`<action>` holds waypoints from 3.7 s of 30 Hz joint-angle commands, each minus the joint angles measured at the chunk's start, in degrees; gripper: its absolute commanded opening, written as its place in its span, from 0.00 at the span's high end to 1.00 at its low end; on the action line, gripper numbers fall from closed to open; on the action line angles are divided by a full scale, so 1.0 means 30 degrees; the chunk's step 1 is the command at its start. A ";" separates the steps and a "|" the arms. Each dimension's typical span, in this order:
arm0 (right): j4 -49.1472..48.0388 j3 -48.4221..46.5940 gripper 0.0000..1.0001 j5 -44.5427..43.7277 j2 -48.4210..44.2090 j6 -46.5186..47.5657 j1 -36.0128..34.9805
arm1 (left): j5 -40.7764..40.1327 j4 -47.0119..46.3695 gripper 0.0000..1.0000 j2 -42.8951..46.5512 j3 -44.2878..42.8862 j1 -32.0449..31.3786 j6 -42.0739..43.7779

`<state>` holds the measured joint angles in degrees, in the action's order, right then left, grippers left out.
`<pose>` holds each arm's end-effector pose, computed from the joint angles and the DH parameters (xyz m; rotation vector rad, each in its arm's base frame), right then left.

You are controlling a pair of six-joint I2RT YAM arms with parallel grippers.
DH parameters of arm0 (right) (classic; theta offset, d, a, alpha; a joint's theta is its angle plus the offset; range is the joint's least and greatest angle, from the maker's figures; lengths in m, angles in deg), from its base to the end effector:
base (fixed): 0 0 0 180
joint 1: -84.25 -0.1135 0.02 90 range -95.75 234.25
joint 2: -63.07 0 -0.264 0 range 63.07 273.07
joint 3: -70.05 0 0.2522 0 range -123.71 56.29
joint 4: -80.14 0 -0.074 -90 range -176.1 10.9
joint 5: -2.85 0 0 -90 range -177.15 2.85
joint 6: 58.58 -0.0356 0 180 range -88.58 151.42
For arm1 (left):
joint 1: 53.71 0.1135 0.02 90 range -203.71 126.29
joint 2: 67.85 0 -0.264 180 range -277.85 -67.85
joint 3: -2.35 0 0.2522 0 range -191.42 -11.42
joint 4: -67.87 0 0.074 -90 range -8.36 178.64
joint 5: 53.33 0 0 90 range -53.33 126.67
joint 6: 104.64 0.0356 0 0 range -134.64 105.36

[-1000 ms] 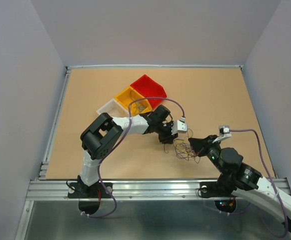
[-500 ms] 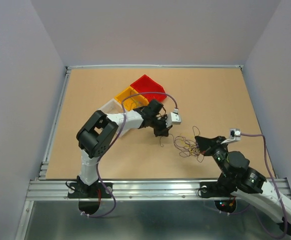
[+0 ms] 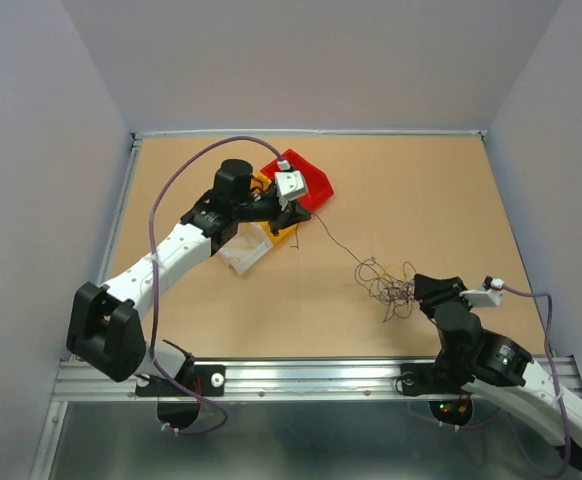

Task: Untangle the cables

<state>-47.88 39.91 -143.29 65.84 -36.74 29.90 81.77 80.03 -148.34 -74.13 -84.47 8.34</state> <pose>0.0622 0.0361 0.2031 0.7997 1.6542 0.5325 0.2648 -0.1870 0.3286 1.2858 1.3224 -0.8192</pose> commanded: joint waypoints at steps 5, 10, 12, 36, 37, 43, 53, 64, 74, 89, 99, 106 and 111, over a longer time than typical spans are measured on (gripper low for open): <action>0.1588 -0.1687 0.13 -0.1709 0.1243 -0.2563 0.0069 | -0.0421 -0.3302 1.00 0.2540 0.2008 0.1642 -0.2594; -0.5902 -0.0694 0.08 0.5075 0.1364 0.8247 0.0069 | 0.1613 -0.0412 1.00 0.2689 0.1659 -0.0316 0.0356; -0.7719 -0.0138 0.09 0.8585 0.0927 1.0725 0.0040 | 0.0791 0.0006 1.00 0.2834 0.1861 -0.1958 0.1125; -1.6868 -0.7692 0.14 1.5202 1.5859 1.8383 0.0040 | -0.1496 1.0495 1.00 0.0112 -1.5179 -0.6120 0.0133; -1.6899 -0.7694 0.16 1.5111 1.6155 1.8413 0.0040 | -0.1615 1.0670 1.00 0.0082 -1.5565 -0.6267 0.0132; -1.7513 -0.5446 0.29 1.3852 1.5432 1.7420 0.0040 | -0.7365 0.9768 1.00 -0.0094 -1.8962 -0.6357 -0.1038; -1.8540 -0.3094 0.88 1.3234 1.3053 1.6685 0.0040 | -1.5562 0.6396 1.00 -0.0094 -2.1136 -0.2854 -0.4697; -1.8510 -0.2947 0.52 1.3849 1.1411 1.7123 0.0040 | -0.6667 0.2973 1.00 0.2158 -1.0856 -0.1464 -0.3120; -1.8802 -0.3417 0.13 1.5079 1.3024 1.7827 0.0069 | -0.0977 0.3787 1.00 0.3392 -1.4451 -0.1523 -0.5811; -2.1644 -0.2624 0.12 2.0761 1.3603 1.8618 0.0040 | 0.1431 0.2615 1.00 0.3481 -1.4952 -0.1494 -0.8334; -2.3956 -0.3679 0.12 2.3427 1.8557 1.8765 0.0069 | 0.1754 0.2645 1.00 0.2835 -1.5891 -0.1523 -0.9038; -2.4106 -0.4208 0.88 2.4047 2.0085 1.8385 0.0040 | 0.0262 0.2850 1.00 0.3537 -1.4489 -0.1523 -0.7750; -2.4077 -0.3682 0.99 2.3811 1.8654 1.8297 0.0040 | -0.1030 0.2852 1.00 0.3625 -1.2614 -0.1523 -0.5964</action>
<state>-115.29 30.88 -72.36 125.46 17.96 29.90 81.40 90.65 -138.04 -115.47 -88.91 -13.60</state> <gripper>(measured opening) 0.017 0.019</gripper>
